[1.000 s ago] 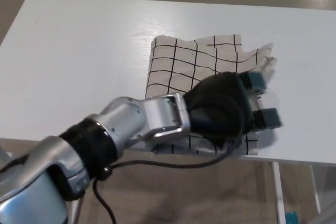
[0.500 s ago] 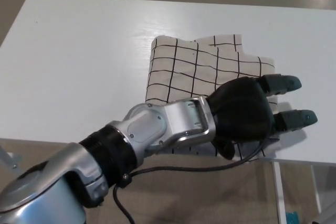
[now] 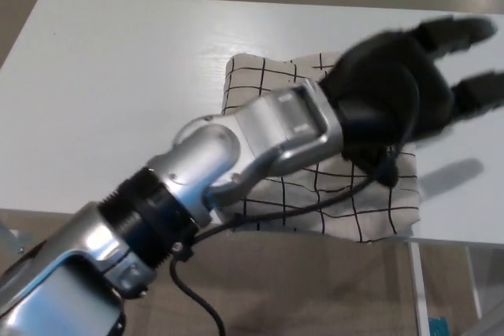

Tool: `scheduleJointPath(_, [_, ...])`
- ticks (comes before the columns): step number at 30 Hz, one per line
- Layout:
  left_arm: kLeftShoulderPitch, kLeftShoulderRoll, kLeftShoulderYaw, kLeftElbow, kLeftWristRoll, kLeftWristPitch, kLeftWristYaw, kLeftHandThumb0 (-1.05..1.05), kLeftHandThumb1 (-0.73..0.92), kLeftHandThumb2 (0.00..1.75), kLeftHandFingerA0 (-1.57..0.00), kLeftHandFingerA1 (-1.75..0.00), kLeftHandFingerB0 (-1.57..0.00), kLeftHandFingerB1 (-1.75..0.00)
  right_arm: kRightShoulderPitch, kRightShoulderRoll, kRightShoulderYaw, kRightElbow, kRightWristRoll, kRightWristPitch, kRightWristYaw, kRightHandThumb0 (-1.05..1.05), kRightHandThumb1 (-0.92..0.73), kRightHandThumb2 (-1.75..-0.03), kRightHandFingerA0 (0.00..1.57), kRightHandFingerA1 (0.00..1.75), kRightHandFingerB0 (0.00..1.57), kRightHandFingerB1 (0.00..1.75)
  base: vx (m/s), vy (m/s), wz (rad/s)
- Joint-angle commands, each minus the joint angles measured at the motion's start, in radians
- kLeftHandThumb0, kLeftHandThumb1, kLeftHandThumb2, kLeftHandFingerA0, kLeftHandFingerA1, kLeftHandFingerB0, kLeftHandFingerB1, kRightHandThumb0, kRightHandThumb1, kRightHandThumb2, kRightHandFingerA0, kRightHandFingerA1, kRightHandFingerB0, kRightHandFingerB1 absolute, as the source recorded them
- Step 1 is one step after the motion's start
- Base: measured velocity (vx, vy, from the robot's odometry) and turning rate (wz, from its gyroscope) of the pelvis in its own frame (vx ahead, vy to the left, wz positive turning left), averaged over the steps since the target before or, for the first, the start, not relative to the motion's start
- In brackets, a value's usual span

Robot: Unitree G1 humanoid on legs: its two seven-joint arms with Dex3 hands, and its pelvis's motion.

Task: Use the left hand to fold a white towel with checkered patterns in half.

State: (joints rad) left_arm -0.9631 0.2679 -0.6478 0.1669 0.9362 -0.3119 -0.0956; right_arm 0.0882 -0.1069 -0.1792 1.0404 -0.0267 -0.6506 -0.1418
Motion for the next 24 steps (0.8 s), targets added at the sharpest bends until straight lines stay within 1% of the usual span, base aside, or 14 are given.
scheduleJointPath(1, [0.266,0.237,0.379,-0.682,-0.617,0.217,-0.42,-0.66,0.39,0.85,-0.04,-0.16,-0.05,-0.41,0.085,-0.014,0.0,0.001,0.015,0.021,0.044,-0.56,-0.79,-0.65,0.14,0.25,0.28,0.3,0.0,0.0,0.0])
scheduleJointPath(3, [0.344,0.284,0.446,-0.759,-0.67,0.21,-0.419,-0.82,0.42,0.68,-0.07,-0.2,-0.13,-0.36,0.086,-0.02,0.003,0.011,0.009,0.022,0.044,-0.55,-0.8,-0.65,0.15,0.25,0.28,0.3,0.0,0.0,0.0])
scheduleJointPath(4, [0.403,0.309,0.491,-0.814,-0.723,0.213,-0.421,-0.75,0.43,0.76,-0.06,-0.26,-0.11,-0.39,0.094,-0.023,0.009,0.019,-0.003,0.015,0.034,-0.54,-0.8,-0.66,0.14,0.26,0.28,0.31,0.0,0.0,0.0])
scheduleJointPath(5, [0.442,0.322,0.52,-0.845,-0.765,0.217,-0.423,-0.35,0.16,0.81,0.0,-0.49,0.0,-0.47,0.096,-0.024,0.013,0.023,-0.012,0.011,0.024,-0.6,-0.64,-0.87,0.09,0.4,0.2,0.43,0.0,0.0,0.0])
scheduleJointPath(10, [0.728,0.419,0.704,-1.0,-1.138,0.21,-0.439,-0.27,0.22,0.84,-0.11,-0.52,-0.11,-0.51,0.096,-0.034,0.029,0.027,-0.046,0.003,-0.018,-0.6,-0.65,-0.88,0.12,0.4,0.21,0.43,0.0,0.0,0.0])
scheduleJointPath(11, [0.728,0.419,0.704,-1.0,-1.138,0.21,-0.439,-0.27,0.22,0.84,-0.11,-0.52,-0.11,-0.51,0.096,-0.034,0.029,0.027,-0.046,0.003,-0.018,-0.6,-0.65,-0.88,0.12,0.4,0.21,0.43,0.0,0.0,0.0])
scheduleJointPath(12, [0.811,0.436,0.73,-1.022,-1.202,0.183,-0.435,-0.7,0.56,0.59,-0.33,-0.35,-0.31,-0.31,0.092,-0.035,0.032,0.025,-0.051,0.009,-0.027,-0.6,-0.65,-0.88,0.13,0.4,0.22,0.43,0.0,0.0,0.0])
scheduleJointPath(13, [0.965,0.461,0.769,-1.053,-1.299,0.126,-0.429,-0.72,0.51,0.91,-0.36,-0.51,-0.18,-0.4,0.082,-0.034,0.036,0.021,-0.058,0.026,-0.041,-0.6,-0.65,-0.88,0.13,0.41,0.22,0.44,0.0,0.0,0.0])
scheduleJointPath(14, [1.021,0.469,0.777,-1.057,-1.326,0.092,-0.426,-0.75,0.53,0.92,-0.39,-0.52,-0.2,-0.4,0.074,-0.037,0.038,0.023,-0.062,0.032,-0.047,-0.6,-0.65,-0.88,0.13,0.41,0.22,0.44,0.0,0.0,0.0])
scheduleJointPath(16, [1.096,0.48,0.779,-1.055,-1.357,0.039,-0.422,-0.78,0.54,0.93,-0.42,-0.52,-0.22,-0.4,0.064,-0.041,0.037,0.031,-0.061,0.032,-0.047,-0.6,-0.65,-0.89,0.13,0.41,0.22,0.44,0.0,0.0,0.0])
scheduleJointPath(17, [1.142,0.485,0.782,-1.056,-1.372,0.009,-0.42,-0.81,0.6,0.65,-0.44,-0.39,-0.37,-0.33,0.061,-0.041,0.037,0.038,-0.061,0.031,-0.048,-0.6,-0.65,-0.89,0.14,0.41,0.22,0.44,0.0,0.0,0.0])
scheduleJointPath(18, [1.188,0.493,0.788,-1.059,-1.388,-0.019,-0.417,-0.81,0.6,0.65,-0.44,-0.39,-0.37,-0.33,0.059,-0.04,0.038,0.044,-0.061,0.03,-0.049,-0.6,-0.65,-0.89,0.14,0.41,0.22,0.44,0.0,0.0,0.0])
scheduleJointPath(20, [1.322,0.502,0.859,-1.069,-1.447,-0.057,-0.469,-0.62,0.38,0.57,-0.44,-0.4,-0.4,-0.35,0.059,-0.047,0.042,0.053,-0.068,0.032,-0.053,-0.59,-0.65,-0.89,0.13,0.41,0.23,0.44,0.0,0.0,0.0])
scheduleJointPath(24, [1.465,0.524,0.997,-1.055,-1.58,-0.046,-0.612,-0.63,0.38,0.69,-0.35,-0.43,-0.35,-0.4,0.05,-0.054,0.045,0.064,-0.074,0.029,-0.064,-0.59,-0.65,-0.88,0.14,0.41,0.23,0.44,0.0,0.0,0.0])
